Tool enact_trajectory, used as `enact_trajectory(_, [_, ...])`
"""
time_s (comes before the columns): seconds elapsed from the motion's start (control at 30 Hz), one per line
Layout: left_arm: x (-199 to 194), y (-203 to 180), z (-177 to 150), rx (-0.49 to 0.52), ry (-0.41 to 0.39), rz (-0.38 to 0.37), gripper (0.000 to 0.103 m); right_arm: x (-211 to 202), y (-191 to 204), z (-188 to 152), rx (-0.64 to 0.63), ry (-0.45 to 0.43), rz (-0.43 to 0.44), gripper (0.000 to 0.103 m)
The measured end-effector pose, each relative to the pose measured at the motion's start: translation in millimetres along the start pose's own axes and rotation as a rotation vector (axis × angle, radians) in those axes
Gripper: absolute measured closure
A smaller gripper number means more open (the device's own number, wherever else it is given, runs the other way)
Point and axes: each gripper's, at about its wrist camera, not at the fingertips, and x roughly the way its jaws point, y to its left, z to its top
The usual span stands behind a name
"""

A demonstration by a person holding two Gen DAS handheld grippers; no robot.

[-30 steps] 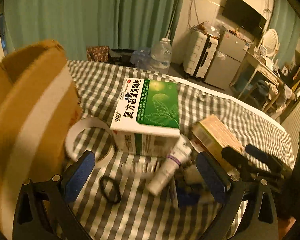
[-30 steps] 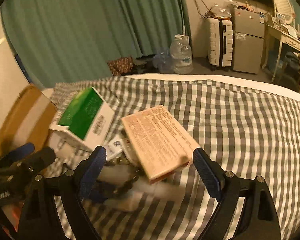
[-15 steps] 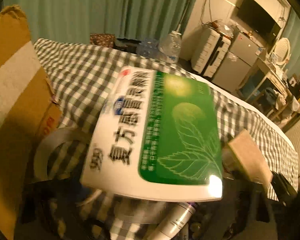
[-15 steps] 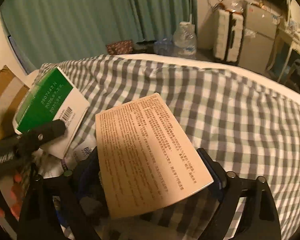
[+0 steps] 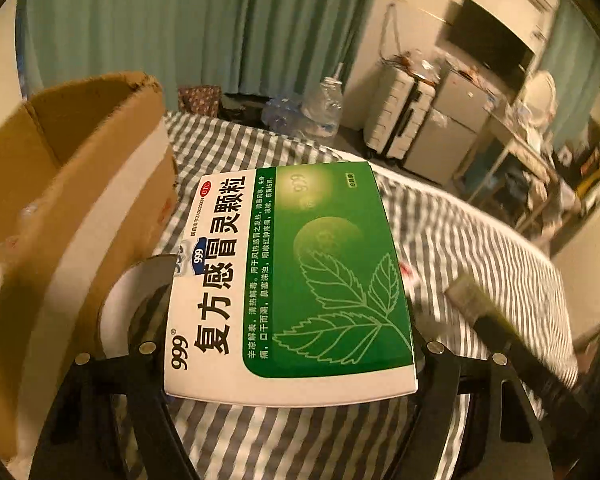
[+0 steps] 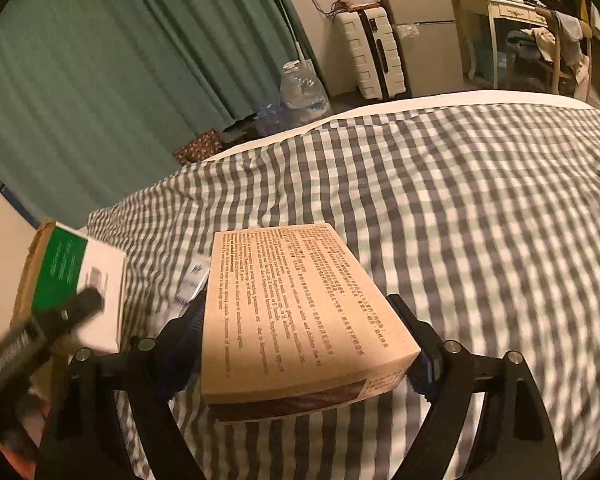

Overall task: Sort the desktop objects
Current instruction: 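Carry the green-white box and tan box into the cardboard box and open both tools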

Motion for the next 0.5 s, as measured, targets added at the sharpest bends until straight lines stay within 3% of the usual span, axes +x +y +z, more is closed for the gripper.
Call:
enact_trajectory(0.13, [-39, -1, -13, 0.024, -0.024, 0.011, 0.023, -38, 19, -4, -0.042, -0.032, 0.008, 0.021])
enact_trajectory(0.33, [-98, 17, 2, -0.052, -0.089, -0.113, 0.023, -84, 77, -9, -0.155, -0.063, 0.049, 0.025])
enact_trajectory(0.43, [-118, 19, 8, -0.047, -0.118, -0.125, 0.023, -89, 95, -16, -0.186, -0.051, 0.045, 0.025])
enact_trajectory(0.5, [-129, 29, 18, -0.062, -0.094, -0.102, 0.023, -97, 105, -19, -0.182, -0.057, 0.063, 0.025])
